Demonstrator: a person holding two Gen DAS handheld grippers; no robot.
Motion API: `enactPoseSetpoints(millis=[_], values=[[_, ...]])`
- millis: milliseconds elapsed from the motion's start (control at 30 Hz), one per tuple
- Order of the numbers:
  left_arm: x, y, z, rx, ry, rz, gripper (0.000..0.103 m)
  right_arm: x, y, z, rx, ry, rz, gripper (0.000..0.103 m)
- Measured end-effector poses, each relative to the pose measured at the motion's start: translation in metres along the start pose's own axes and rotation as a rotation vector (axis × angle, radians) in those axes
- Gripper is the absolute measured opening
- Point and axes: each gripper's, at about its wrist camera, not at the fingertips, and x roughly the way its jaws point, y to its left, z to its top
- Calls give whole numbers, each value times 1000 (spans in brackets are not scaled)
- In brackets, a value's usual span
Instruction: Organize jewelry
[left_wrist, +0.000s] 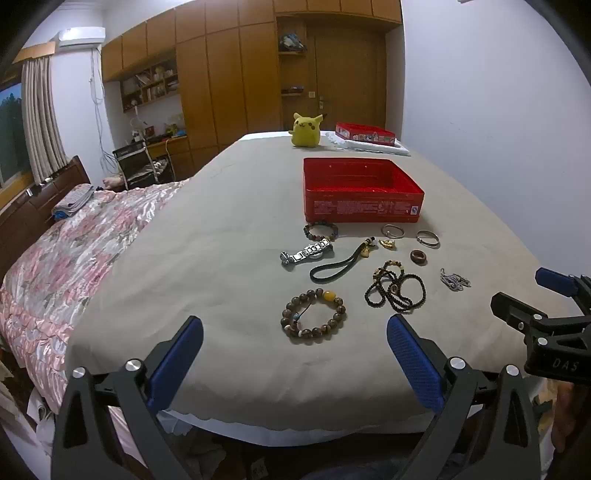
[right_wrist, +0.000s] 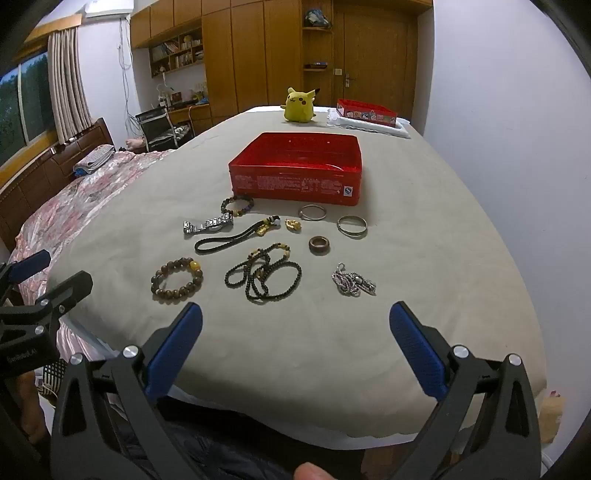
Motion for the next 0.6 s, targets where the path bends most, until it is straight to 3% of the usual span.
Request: enactPoseSetpoints(millis=[600], values=[[0,0,0,3,2,2,99,0,0,-1,0,-8,0,100]])
